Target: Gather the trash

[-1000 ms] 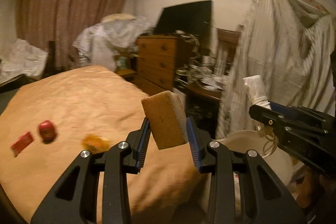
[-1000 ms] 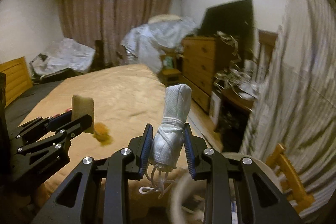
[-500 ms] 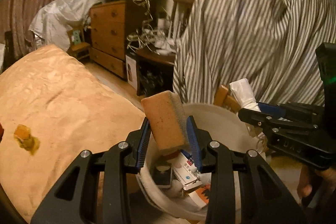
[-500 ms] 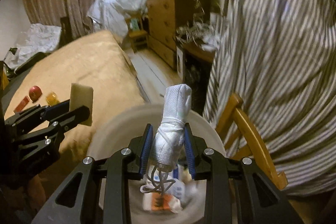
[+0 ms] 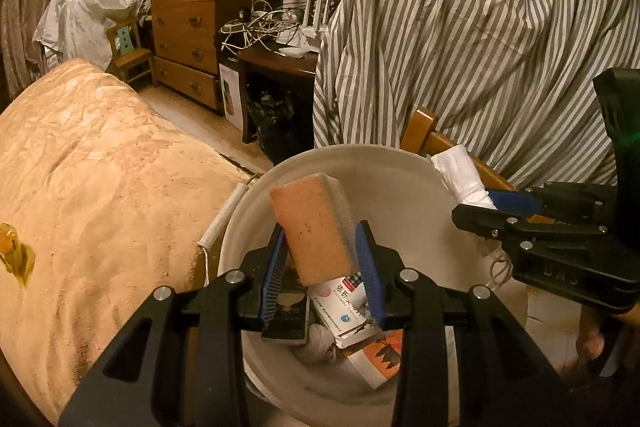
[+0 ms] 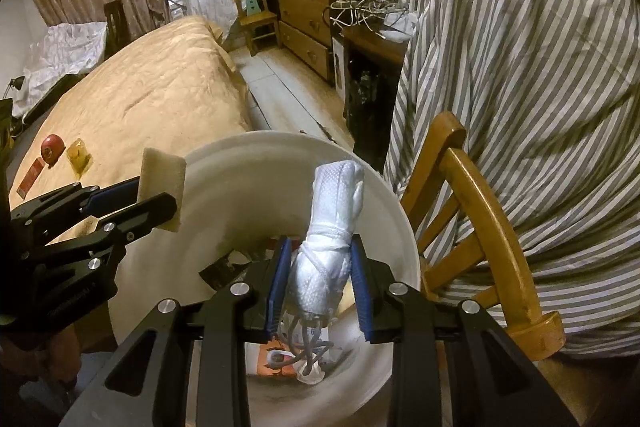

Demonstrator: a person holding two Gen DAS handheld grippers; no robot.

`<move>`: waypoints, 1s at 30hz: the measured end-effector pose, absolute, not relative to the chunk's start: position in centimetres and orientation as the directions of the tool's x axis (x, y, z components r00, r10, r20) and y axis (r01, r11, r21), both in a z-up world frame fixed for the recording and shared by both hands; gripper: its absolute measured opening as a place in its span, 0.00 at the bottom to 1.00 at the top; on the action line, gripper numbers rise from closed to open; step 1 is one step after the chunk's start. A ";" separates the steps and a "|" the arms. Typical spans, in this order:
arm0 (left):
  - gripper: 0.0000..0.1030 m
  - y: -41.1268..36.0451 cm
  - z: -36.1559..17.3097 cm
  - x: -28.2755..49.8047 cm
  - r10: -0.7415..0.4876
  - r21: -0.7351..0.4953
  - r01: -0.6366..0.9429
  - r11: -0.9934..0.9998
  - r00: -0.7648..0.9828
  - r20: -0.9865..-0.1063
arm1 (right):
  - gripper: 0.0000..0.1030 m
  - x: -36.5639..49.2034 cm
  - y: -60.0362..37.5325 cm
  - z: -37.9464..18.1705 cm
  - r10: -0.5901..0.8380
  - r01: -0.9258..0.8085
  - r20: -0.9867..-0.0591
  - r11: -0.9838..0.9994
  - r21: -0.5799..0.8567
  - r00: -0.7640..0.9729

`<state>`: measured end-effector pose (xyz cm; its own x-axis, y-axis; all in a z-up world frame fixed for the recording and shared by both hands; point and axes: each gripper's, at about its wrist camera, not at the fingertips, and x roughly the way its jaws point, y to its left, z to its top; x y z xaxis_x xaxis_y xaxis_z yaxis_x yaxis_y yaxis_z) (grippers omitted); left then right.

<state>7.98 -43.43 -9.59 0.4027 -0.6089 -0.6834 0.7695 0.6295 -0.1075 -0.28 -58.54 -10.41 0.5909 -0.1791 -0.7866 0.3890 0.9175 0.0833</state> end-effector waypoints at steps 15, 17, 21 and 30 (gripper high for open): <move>0.75 -43.0 -9.4 8.6 -0.594 -0.096 0.745 0.660 0.440 -0.673 | 0.58 -0.9 -58.0 -9.5 -0.192 0.412 -0.766 0.905 0.103 0.613; 0.75 -42.7 -9.4 8.7 -0.591 -0.096 0.741 0.664 0.442 -0.675 | 0.58 -1.1 -58.0 -9.3 -0.196 0.417 -0.760 0.902 0.107 0.619; 0.75 -42.1 -9.5 8.8 -0.584 -0.093 0.736 0.671 0.448 -0.677 | 0.59 -1.4 -57.6 -8.9 -0.199 0.415 -0.750 0.903 0.110 0.631; 0.84 -36.4 -7.2 8.4 -0.578 -0.084 0.693 0.716 0.522 -0.627 | 0.83 -2.5 -51.5 -5.3 -0.240 0.346 -0.599 0.936 0.066 0.764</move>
<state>8.42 -36.41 -7.20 0.5221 -0.5781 -0.6270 0.6926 0.7164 -0.0838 -2.54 -51.45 -5.31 0.7643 -0.2400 -0.5985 0.3460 0.9359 0.0665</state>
